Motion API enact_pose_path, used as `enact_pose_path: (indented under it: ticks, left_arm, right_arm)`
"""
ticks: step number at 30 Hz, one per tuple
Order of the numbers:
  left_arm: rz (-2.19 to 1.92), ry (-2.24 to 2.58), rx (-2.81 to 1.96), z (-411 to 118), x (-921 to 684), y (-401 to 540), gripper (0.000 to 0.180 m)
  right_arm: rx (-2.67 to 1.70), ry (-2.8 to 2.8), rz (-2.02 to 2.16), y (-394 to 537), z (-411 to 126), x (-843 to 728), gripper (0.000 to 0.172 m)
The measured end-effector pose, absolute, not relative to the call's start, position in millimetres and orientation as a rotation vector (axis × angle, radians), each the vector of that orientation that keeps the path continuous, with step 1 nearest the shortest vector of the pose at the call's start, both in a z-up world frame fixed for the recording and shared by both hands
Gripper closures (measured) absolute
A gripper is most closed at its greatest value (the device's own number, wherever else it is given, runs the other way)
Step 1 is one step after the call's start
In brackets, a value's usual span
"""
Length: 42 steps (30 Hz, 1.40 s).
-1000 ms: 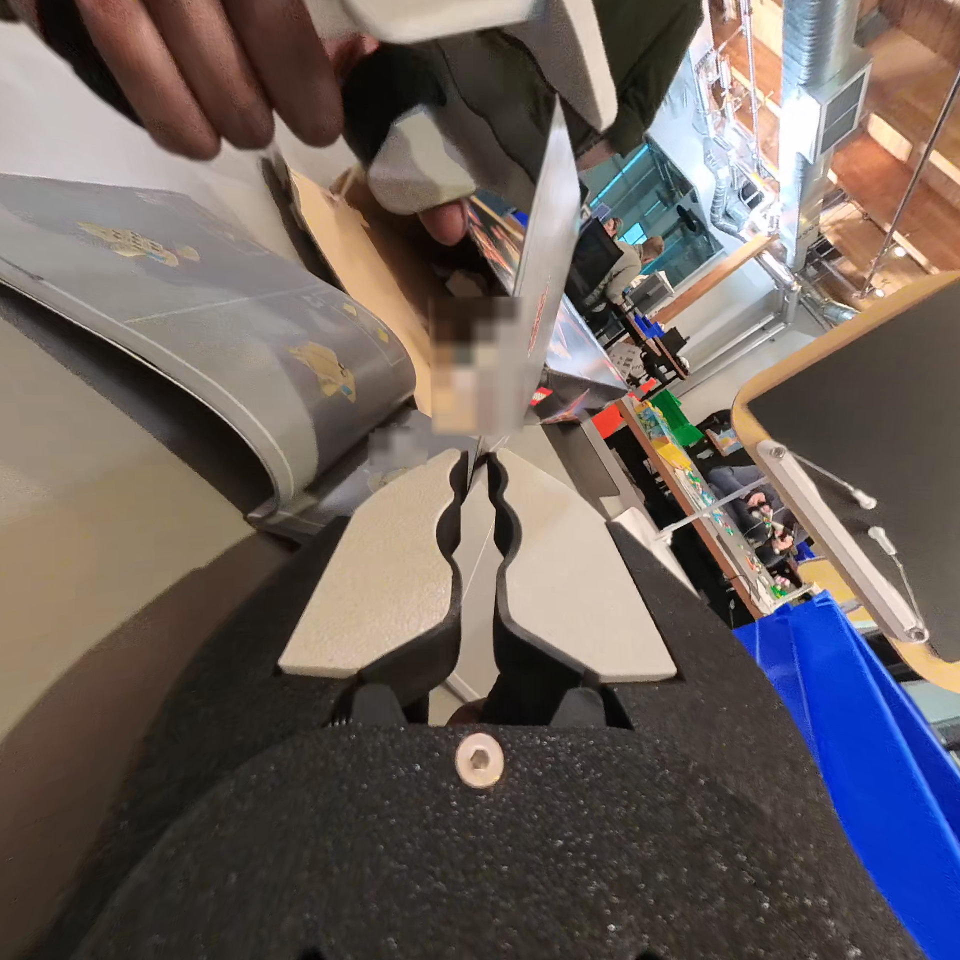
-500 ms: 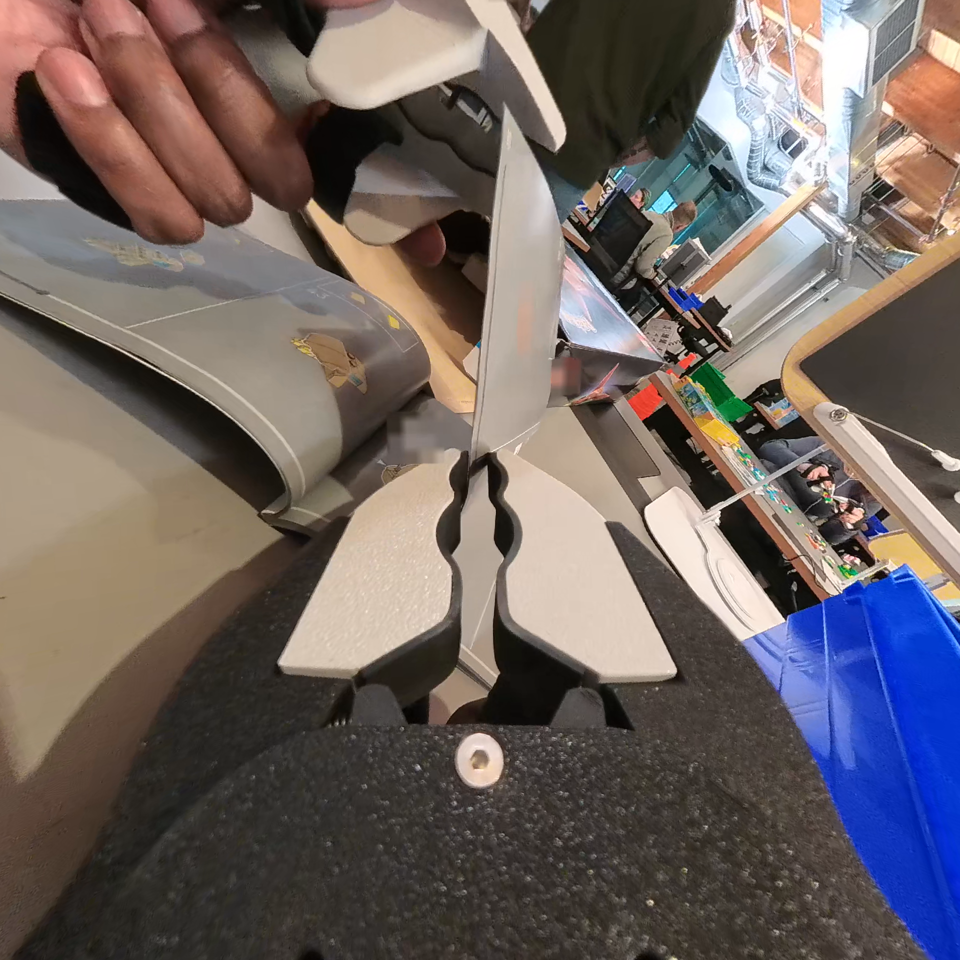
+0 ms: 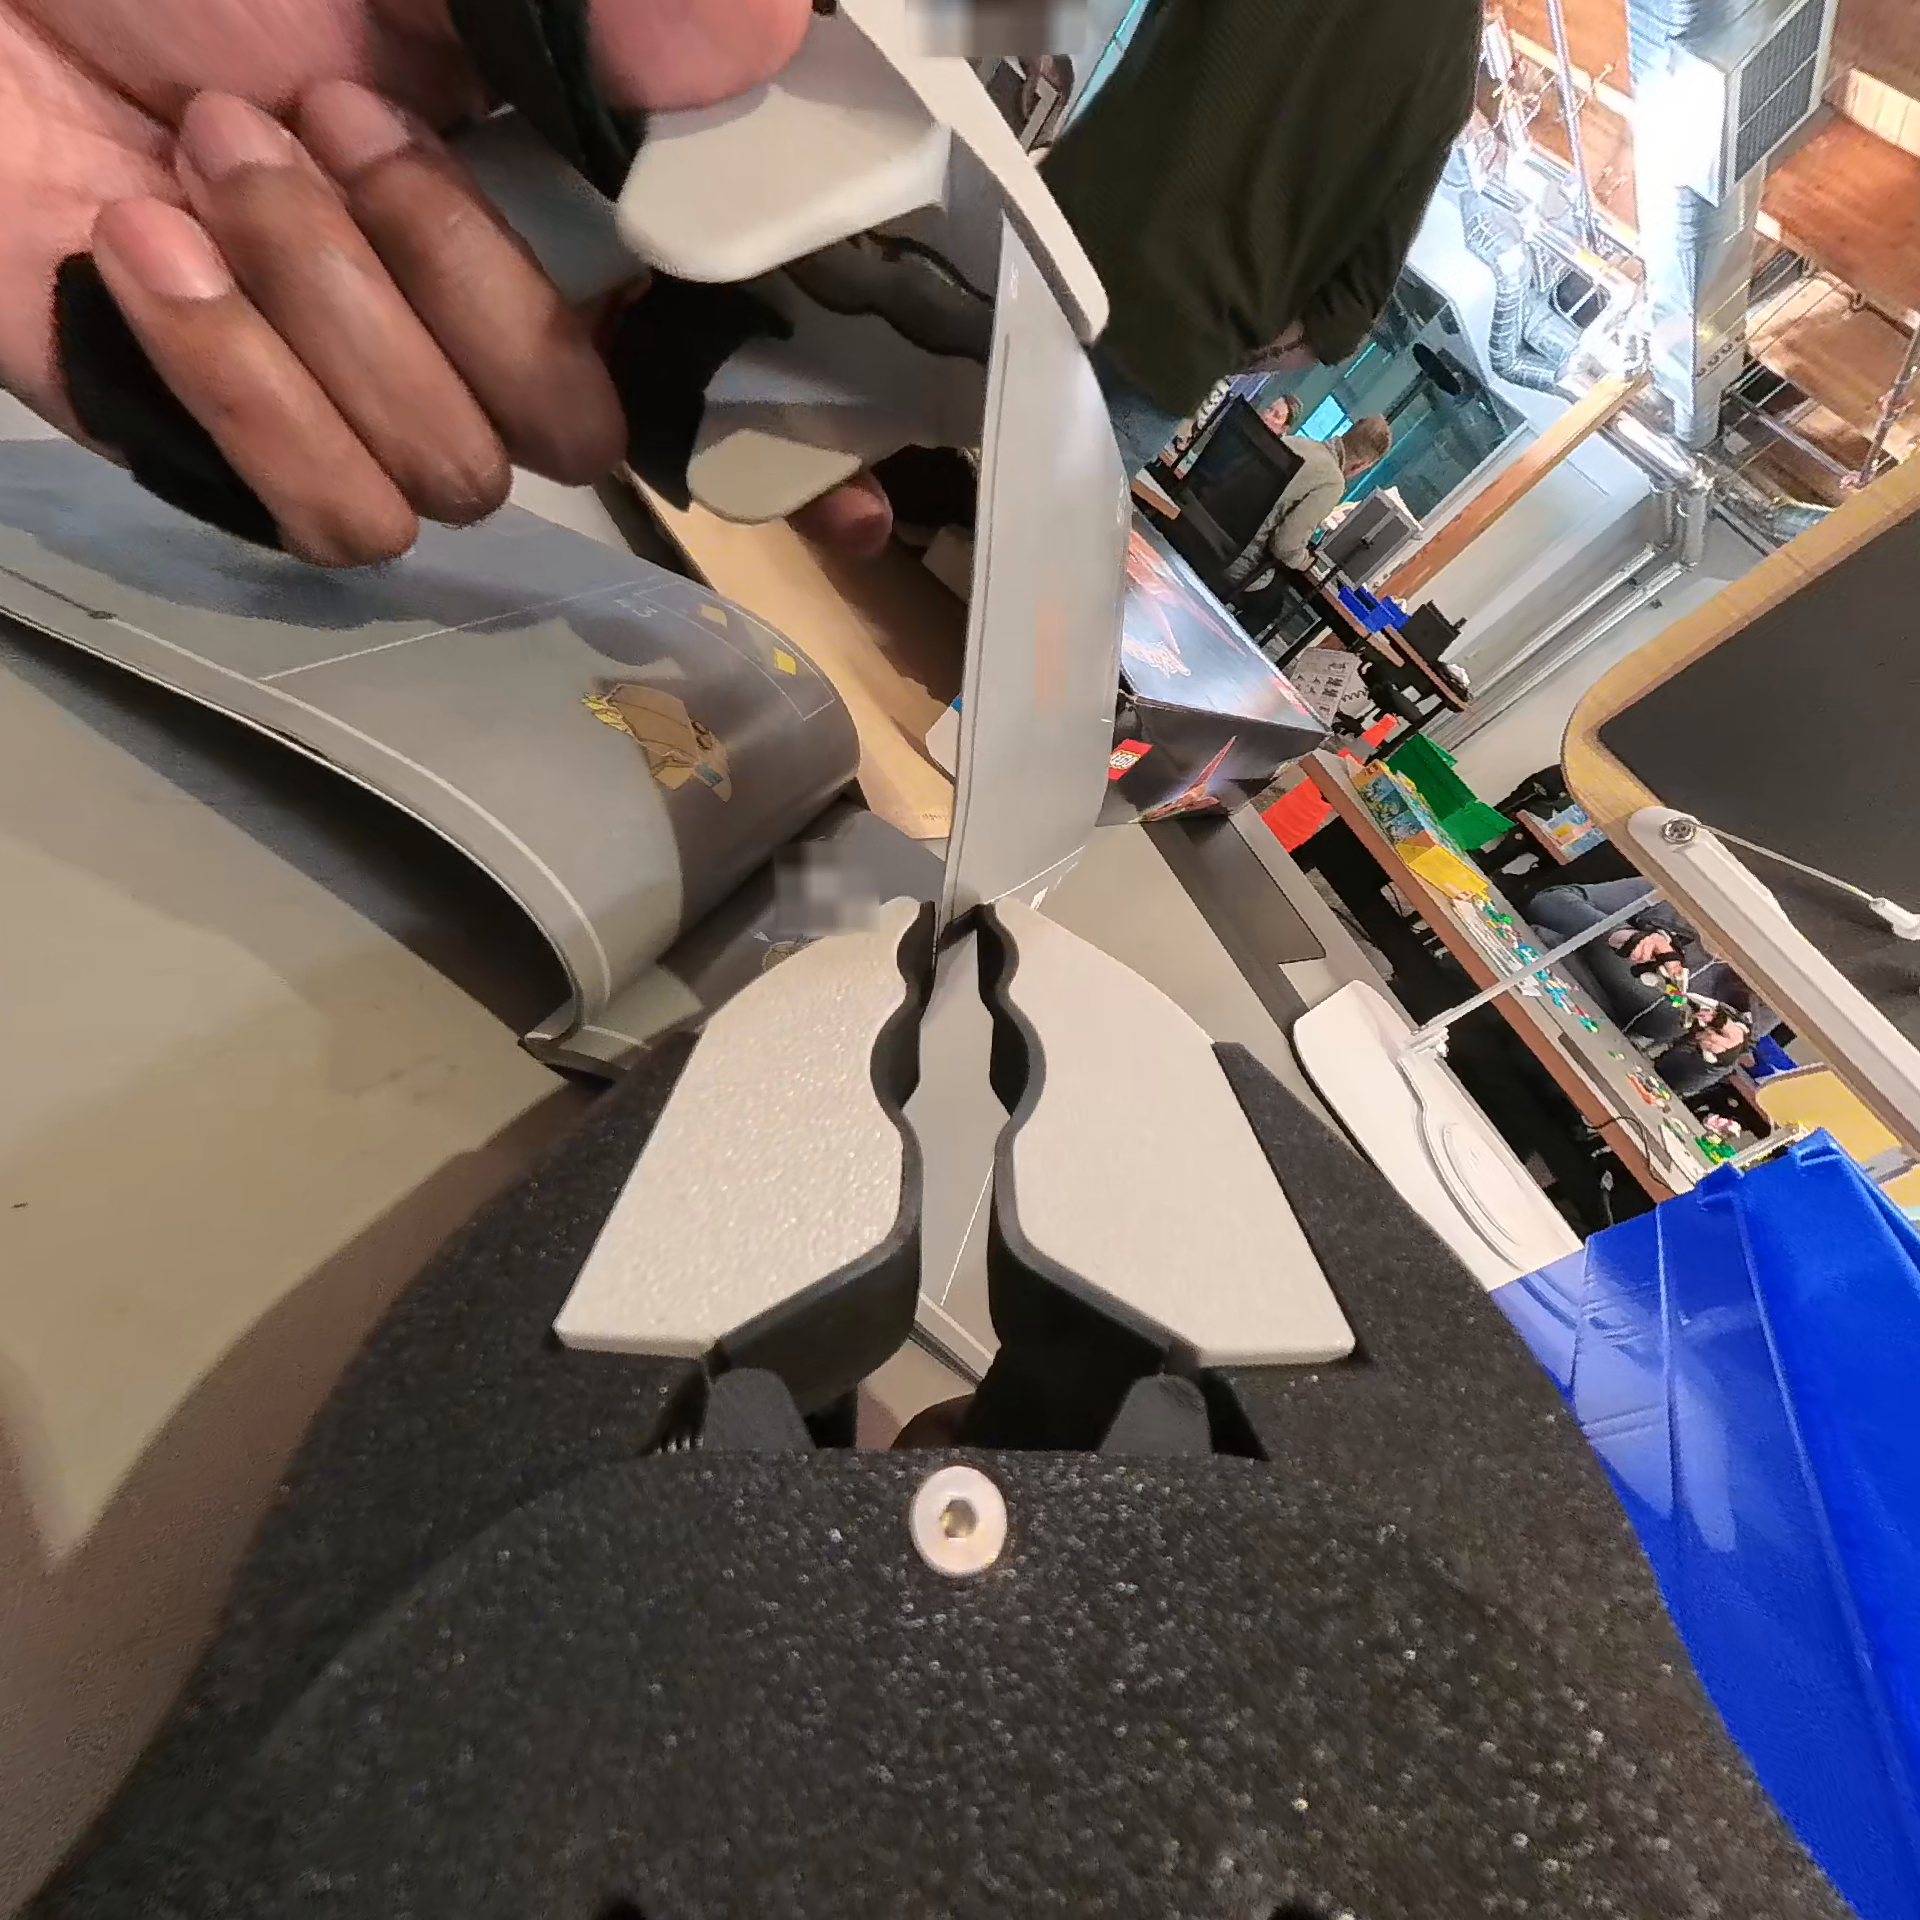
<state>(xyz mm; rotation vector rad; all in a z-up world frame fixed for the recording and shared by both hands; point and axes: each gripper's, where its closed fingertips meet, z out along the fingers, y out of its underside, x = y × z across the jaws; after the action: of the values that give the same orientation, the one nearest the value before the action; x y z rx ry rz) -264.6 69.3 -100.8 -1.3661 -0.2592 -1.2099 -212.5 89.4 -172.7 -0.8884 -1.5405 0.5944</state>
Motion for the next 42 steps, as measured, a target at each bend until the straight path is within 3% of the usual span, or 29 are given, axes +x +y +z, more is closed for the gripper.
enact_pose_path:
  ticks: [42]
  left_arm:
    - [-1.283,-0.266,-1.295,-99.0,-258.8,70.1,0.180]
  right_arm:
    - [-0.875,-1.546,0.608,86.4,-171.6,-213.1,0.163]
